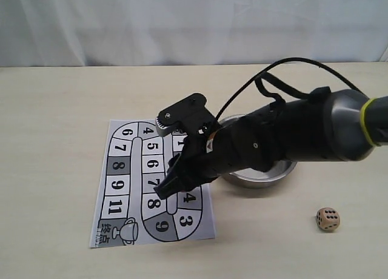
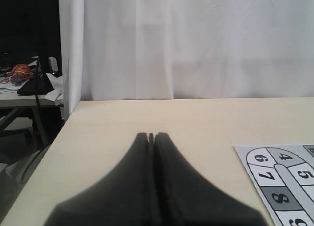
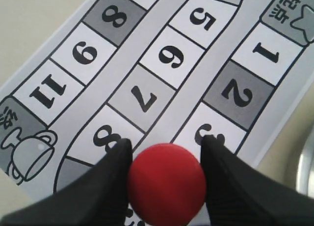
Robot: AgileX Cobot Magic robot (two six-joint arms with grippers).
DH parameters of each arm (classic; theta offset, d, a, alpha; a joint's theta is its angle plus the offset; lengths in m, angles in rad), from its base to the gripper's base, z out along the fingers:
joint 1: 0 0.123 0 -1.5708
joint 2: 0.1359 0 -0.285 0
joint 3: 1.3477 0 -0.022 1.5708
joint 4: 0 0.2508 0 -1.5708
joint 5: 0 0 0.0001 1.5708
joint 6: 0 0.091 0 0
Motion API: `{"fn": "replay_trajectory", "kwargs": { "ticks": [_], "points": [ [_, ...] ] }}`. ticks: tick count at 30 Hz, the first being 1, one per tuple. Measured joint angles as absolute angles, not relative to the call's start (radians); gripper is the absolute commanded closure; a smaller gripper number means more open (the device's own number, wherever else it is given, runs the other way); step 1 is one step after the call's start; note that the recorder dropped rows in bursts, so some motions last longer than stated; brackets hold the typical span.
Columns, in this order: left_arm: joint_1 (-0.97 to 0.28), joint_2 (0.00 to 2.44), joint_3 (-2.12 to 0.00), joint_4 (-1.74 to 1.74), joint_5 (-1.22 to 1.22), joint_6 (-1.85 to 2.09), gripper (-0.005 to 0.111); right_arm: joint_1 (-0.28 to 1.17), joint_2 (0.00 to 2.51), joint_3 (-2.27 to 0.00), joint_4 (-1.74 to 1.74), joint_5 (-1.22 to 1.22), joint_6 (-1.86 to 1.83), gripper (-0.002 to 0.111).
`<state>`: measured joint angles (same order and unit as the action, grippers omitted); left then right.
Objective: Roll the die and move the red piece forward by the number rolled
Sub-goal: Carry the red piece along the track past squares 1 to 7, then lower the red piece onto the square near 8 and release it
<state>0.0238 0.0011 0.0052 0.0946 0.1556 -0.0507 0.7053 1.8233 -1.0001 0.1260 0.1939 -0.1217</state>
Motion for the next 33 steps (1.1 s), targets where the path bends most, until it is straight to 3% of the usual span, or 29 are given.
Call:
{"fn": "replay_trajectory", "kwargs": {
  "ticks": [14, 33],
  "points": [
    [0.024, 0.001, 0.005, 0.095, 0.156, -0.051, 0.107, 0.705, 1.935, -0.956, 0.126, 0.032, -0.095, 0.104],
    [0.024, 0.001, 0.005, 0.095, 0.156, -0.051, 0.107, 0.767, 1.809, -0.949, 0.126, 0.149, -0.092, 0.104]
  ]
}}
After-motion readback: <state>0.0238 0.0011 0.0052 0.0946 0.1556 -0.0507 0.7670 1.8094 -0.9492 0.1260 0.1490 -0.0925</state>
